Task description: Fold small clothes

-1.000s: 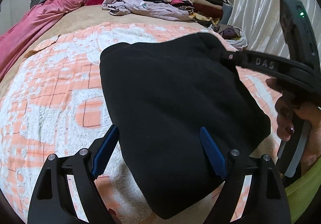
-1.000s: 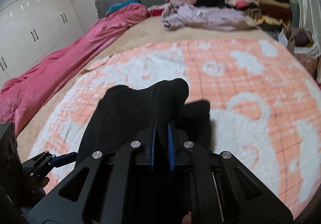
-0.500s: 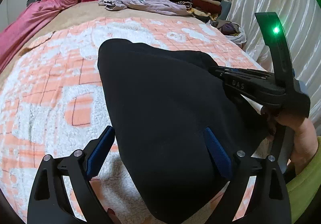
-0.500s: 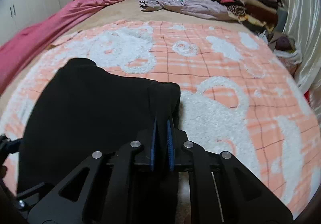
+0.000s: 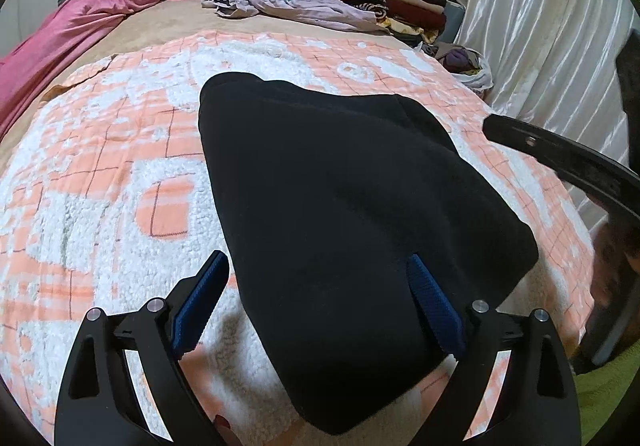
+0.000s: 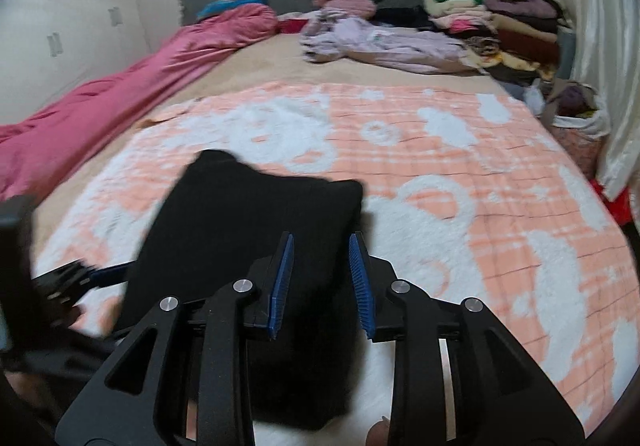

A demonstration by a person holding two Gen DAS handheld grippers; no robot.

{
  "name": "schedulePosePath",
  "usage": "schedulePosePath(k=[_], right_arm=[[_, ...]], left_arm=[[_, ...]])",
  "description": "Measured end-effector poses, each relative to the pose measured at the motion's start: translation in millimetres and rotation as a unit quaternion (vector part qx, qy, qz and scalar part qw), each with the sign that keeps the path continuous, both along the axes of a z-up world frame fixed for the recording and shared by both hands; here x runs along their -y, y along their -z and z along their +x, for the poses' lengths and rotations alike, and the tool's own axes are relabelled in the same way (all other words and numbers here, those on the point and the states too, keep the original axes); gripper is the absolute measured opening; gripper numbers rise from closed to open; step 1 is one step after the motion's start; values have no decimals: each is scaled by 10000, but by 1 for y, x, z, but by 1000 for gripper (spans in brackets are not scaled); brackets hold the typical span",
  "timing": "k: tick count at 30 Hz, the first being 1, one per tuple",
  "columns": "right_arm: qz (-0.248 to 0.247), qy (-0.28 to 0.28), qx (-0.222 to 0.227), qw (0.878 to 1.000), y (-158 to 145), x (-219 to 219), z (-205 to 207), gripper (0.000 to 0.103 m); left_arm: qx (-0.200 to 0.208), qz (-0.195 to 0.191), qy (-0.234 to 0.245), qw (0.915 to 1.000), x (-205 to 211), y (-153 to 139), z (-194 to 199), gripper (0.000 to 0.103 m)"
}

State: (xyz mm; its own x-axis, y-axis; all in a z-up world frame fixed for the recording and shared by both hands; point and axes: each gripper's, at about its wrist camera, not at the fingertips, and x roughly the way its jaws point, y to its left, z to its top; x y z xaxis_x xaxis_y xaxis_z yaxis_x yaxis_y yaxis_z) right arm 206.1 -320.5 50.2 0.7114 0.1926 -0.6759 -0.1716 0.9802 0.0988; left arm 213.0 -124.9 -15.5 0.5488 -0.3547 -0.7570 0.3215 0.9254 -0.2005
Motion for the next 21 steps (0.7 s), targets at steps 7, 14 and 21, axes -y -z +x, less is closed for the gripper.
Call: schedulePosePath(k=[7,14,21], right_arm=[[-211,-255,-404,9986,21,-28,-10,8],[-464,42,-789,9958,51,-20,-3,18],[-252,114,-770,9966,56,-16,-5,21]], left_arm=[[3,71,41,10000,0,0,-7,90],[-96,2,28,10000,-4,5,-8,90],[-79,22,-5,10000,-5,5,-13,90]])
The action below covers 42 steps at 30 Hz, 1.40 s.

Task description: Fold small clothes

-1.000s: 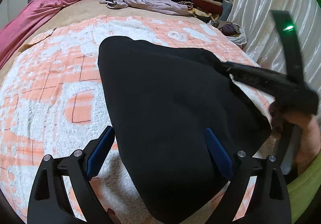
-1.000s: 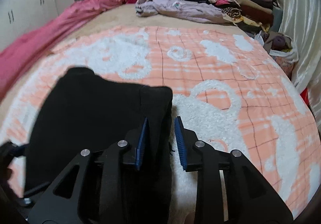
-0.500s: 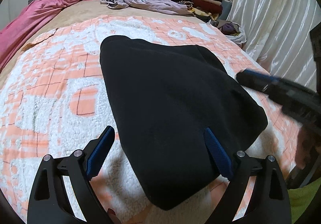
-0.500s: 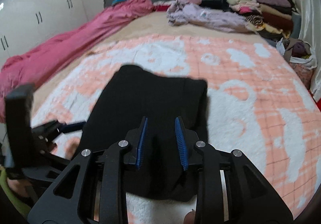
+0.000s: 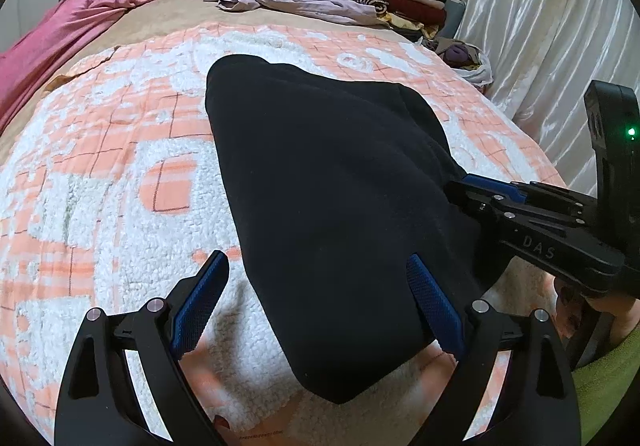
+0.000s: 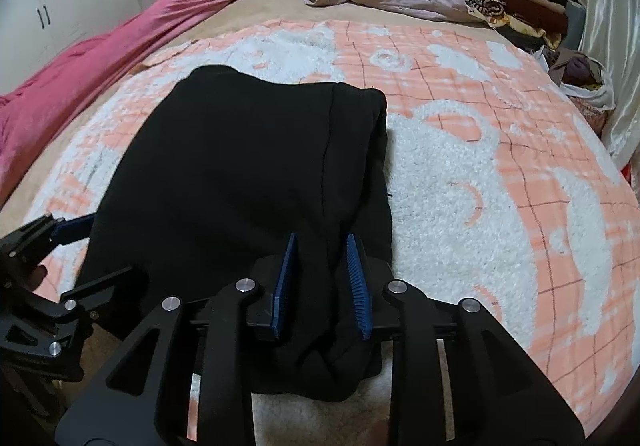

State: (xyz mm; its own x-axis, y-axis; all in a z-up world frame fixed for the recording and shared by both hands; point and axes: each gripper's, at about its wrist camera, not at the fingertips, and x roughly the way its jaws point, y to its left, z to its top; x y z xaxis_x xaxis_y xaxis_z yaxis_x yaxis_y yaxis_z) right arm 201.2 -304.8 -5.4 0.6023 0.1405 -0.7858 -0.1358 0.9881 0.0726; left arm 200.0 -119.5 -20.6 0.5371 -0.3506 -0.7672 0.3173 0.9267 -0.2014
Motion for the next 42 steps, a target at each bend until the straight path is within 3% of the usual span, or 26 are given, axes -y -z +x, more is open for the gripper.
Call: schedulePosePath(k=[4,8,11,17,27,38,42], right_arm=[[45,103,116,9999,-6,2,-4,31],[25,214,355,9991,-17,3,-12,50],[65,315,570,9979,-24,8,-25,75],[237,544,1216,9908,-44,23,-56,92],[469,773,1881,9780,-61,36,-101,94],[485,652,1815,9800,-55,28,-134,94],[393,540,1536,9859,-45,15,-148,94]], left_arm=[[33,35,-1,10000,-2,-3,-5,90],[56,33,-45,10000,-6,-7,-6,90],[130,13,-84,9999,-8,-14,-9,90],[350,-19,-166,9992,-13,-30,-19,98],[791,75,-265,9965,-22,-51,-52,99],[823,152,-337,9959,-39,-47,-86,99],[624,121,-404,9972,-50,-35,-100,99]])
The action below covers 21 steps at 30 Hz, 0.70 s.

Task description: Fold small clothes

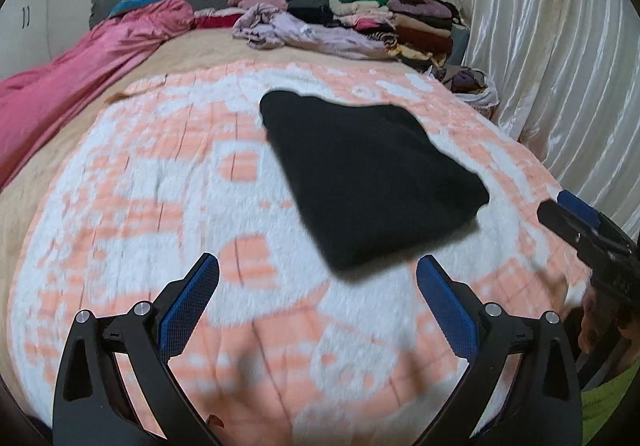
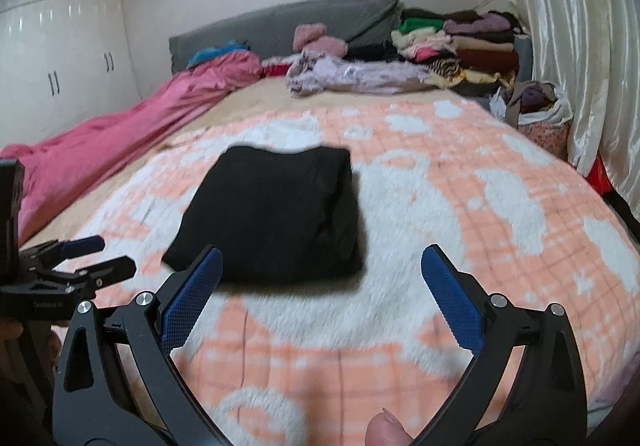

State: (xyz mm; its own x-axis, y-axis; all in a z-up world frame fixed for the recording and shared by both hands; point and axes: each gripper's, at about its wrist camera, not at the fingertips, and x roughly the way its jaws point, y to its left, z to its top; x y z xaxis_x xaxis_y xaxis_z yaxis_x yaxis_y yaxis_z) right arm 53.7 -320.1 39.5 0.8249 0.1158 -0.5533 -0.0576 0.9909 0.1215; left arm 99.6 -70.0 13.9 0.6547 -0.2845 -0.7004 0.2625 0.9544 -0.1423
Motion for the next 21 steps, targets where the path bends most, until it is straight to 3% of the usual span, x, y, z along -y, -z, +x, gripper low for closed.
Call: schedulePosePath(k=[6,21], right_arm=[[-56,70,-636,9979,24,-10,-7,94],[-86,145,-749,9970,35,-12,0,94]], left_arm=[[-351,-53,-178,9992,-15,24,-13,99],[-499,-25,-188,9986,-20,39,-1,99]])
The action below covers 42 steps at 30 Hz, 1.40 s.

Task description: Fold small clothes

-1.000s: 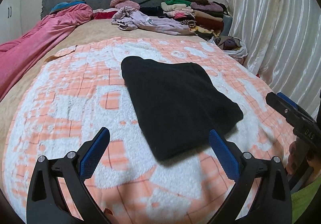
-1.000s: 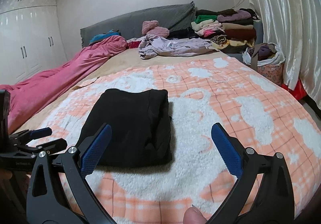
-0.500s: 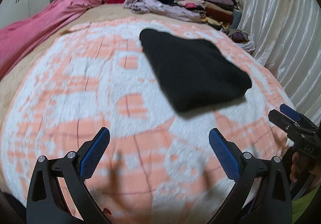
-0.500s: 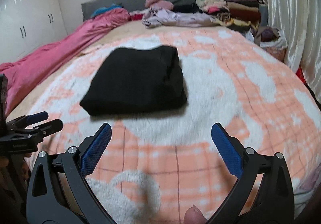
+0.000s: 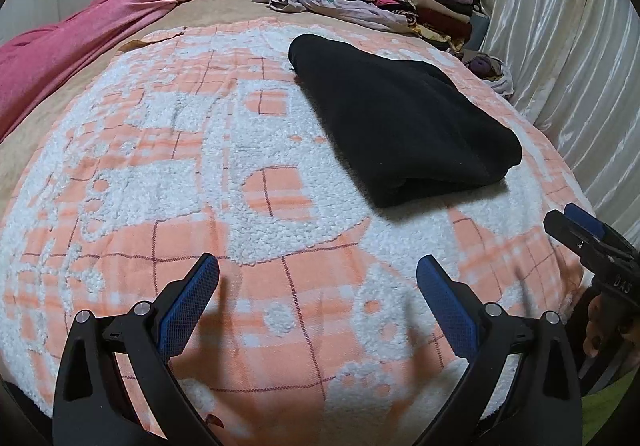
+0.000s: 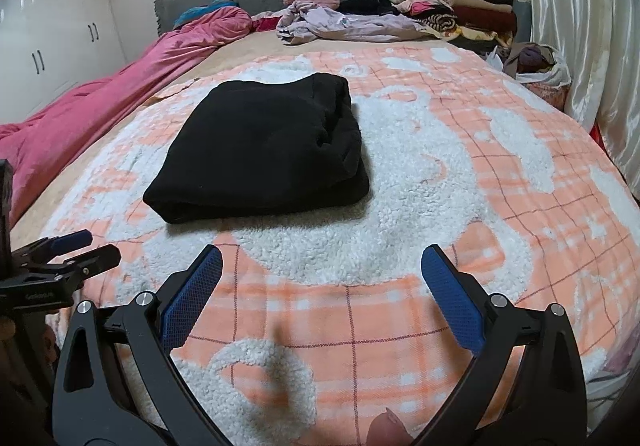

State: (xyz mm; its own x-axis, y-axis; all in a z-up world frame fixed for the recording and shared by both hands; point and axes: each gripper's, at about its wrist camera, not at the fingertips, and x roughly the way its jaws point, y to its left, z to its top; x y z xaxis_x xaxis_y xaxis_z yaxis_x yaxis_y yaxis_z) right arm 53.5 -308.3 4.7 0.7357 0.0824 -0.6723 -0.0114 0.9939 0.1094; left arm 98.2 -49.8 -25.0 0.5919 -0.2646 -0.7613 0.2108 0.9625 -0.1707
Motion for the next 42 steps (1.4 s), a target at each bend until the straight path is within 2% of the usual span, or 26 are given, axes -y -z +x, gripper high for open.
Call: schedulePosePath(k=[42], right_arm=[[-10,56,-69,10000,5,1,5,94]], left_arm=[[36,42,-77,10000,-3,-3,1,99]])
